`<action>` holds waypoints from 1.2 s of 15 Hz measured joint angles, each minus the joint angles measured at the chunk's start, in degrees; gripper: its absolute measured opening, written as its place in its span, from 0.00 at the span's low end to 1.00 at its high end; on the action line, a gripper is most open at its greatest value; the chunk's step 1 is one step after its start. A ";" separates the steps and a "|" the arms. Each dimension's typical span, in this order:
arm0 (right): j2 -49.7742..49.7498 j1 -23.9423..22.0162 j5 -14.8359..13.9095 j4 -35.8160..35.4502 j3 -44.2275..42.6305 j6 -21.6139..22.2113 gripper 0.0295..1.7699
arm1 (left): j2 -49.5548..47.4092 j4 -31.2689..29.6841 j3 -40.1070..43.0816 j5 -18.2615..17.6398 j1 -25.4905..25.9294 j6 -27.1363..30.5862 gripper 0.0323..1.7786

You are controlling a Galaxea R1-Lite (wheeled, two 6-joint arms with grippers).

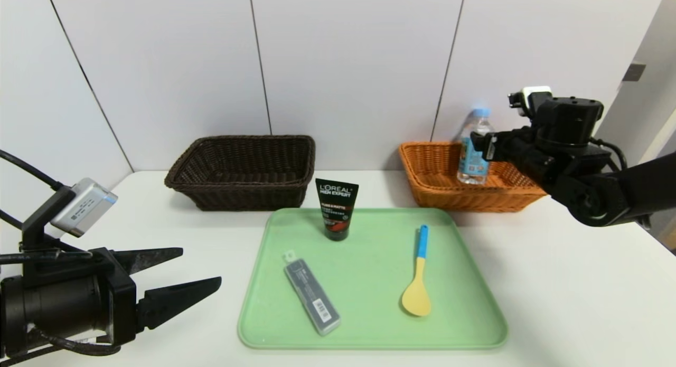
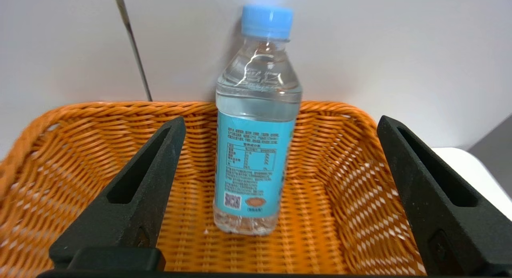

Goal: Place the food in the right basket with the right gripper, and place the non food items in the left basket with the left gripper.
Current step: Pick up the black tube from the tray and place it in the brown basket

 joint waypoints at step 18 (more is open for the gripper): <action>-29.53 3.05 0.45 42.98 -1.84 5.32 0.96 | 12.46 0.10 -18.87 -0.88 -5.28 -7.13 0.95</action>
